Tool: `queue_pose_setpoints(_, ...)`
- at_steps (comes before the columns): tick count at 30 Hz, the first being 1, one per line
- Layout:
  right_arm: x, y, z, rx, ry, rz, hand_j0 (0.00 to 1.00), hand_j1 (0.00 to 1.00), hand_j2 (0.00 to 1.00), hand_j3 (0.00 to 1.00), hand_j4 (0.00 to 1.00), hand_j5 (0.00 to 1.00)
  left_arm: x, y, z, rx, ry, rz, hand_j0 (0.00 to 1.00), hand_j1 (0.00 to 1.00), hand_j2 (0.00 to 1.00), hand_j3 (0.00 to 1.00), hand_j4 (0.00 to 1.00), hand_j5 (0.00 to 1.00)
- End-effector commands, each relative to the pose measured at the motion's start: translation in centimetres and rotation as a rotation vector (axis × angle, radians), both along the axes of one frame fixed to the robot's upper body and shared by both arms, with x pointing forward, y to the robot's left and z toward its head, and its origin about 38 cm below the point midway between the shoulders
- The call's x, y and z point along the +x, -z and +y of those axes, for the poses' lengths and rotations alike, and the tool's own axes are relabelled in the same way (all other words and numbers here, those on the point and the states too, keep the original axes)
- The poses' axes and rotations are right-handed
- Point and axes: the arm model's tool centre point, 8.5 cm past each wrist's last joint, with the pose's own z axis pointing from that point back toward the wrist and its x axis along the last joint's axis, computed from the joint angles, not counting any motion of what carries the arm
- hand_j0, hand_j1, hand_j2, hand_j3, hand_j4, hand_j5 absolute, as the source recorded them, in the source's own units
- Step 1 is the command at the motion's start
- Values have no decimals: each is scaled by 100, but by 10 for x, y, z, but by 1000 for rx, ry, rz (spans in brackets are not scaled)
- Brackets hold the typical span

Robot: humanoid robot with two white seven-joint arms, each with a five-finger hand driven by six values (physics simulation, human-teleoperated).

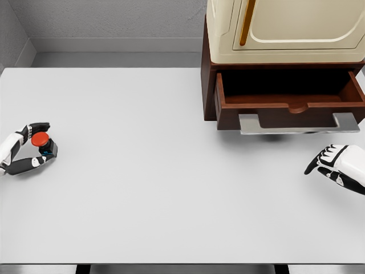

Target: Put the switch into the drawer with left arm, and close the drawer with right arm

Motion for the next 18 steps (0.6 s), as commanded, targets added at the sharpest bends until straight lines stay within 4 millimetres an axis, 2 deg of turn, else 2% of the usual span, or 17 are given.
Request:
queue_pose_setpoints(1,0,-1,0,4,1,0,48,48,48,48,48,48,-1,1,2,-4,-6,3,76,76,76,76,76,76)
queue_pose_setpoints(4,0,0,0,4,1,2,48,48,48,48,48,48,-2,3,2,-4,-6,8,75,75,75,75,75,75)
queue_pose_setpoints(5,0,-1,0,4,1,0,48,48,48,48,48,48,-2,3,2,-4,-7,10,69,69,69,69,69,69)
queue_pose_setpoints(8,0,-1,0,5,2,1,48,48,48,48,48,48,-2,3,2,-2,-5,9,64,64,64,64,64,64)
queue_pose_setpoints(13,0,-1,0,4,1,0,48,48,48,48,48,48,-3,3,0,-5,-2,5,48,48,48,48,48,48)
queue_pose_setpoints(14,0,-1,0,5,2,1,48,48,48,48,48,48,-2,2,0,-5,0,1,41,41,41,41,41,41)
queue_pose_setpoints(18,0,-1,0,5,2,1,48,48,48,48,48,48,-1,-2,-1,-9,4,-11,39,39,39,39,39,39)
